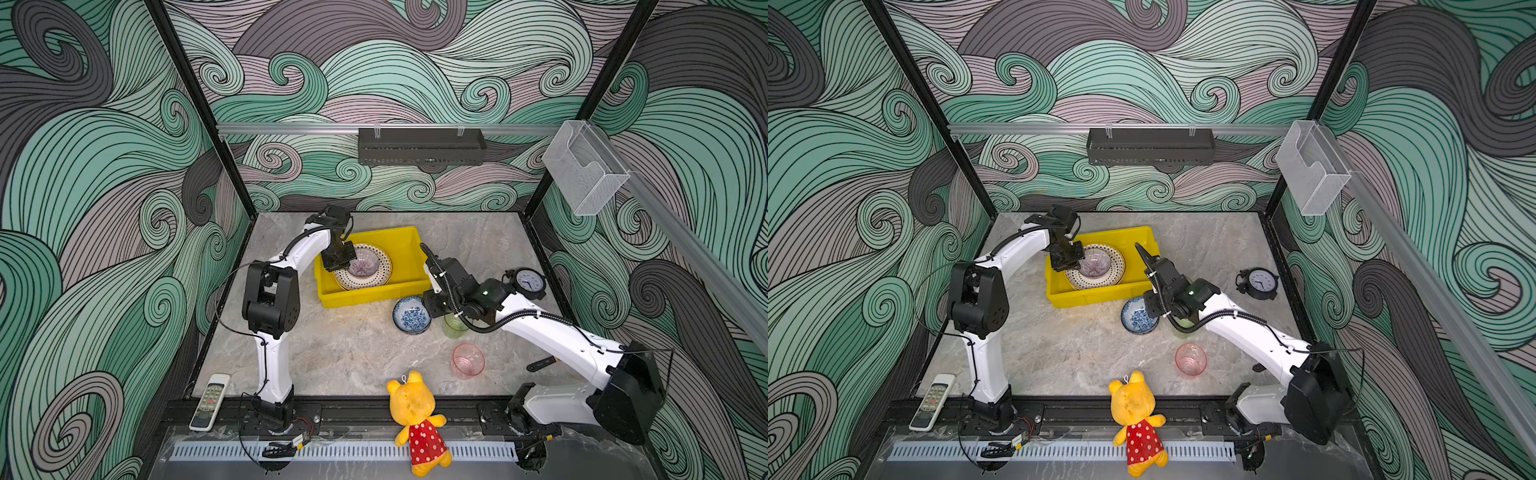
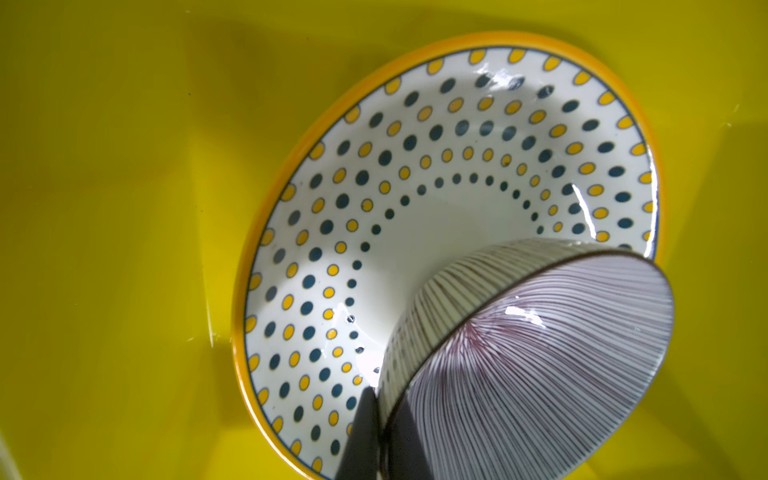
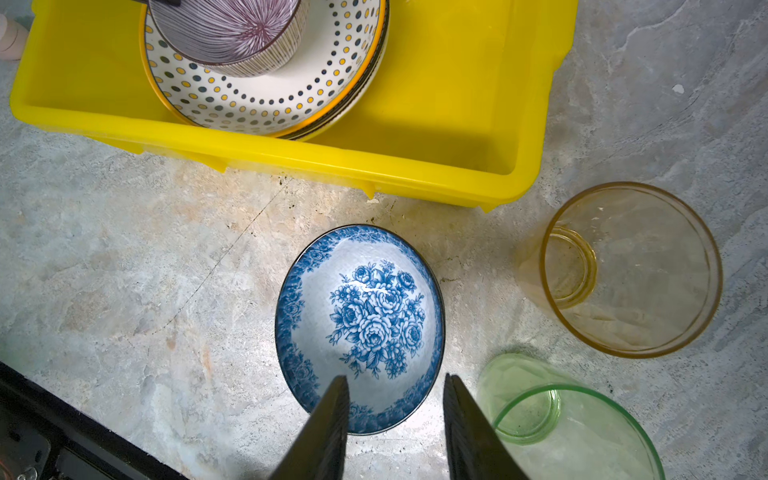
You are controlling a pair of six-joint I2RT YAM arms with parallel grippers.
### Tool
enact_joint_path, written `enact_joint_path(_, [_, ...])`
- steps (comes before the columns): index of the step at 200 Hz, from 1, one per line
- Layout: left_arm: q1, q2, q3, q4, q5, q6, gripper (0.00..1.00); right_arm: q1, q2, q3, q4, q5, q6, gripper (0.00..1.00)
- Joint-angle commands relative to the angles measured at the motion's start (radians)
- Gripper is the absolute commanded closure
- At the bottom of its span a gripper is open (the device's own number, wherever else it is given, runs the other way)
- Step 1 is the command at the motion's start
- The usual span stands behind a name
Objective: Place the mixed dishes into the plastic bin
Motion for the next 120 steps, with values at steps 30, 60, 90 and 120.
enact_joint_path(30, [0.015,0.007,0.033,-0.022,0.008,-0.019,0.97,-0.001,0.007,0.022,-0.026,-0.014,0.005,0.59])
enact_joint_path(60, [0.016,0.0,0.029,-0.015,0.018,-0.018,0.9,0.002,0.008,0.022,-0.035,-0.02,0.01,0.59])
enact_joint_path(90, [0.017,-0.013,0.023,-0.002,0.025,-0.017,0.86,0.006,0.014,0.027,-0.048,-0.024,0.01,0.58])
enact_joint_path(120, [0.018,-0.018,0.022,0.0,0.028,-0.019,0.83,0.009,0.023,0.036,-0.061,-0.026,0.01,0.57])
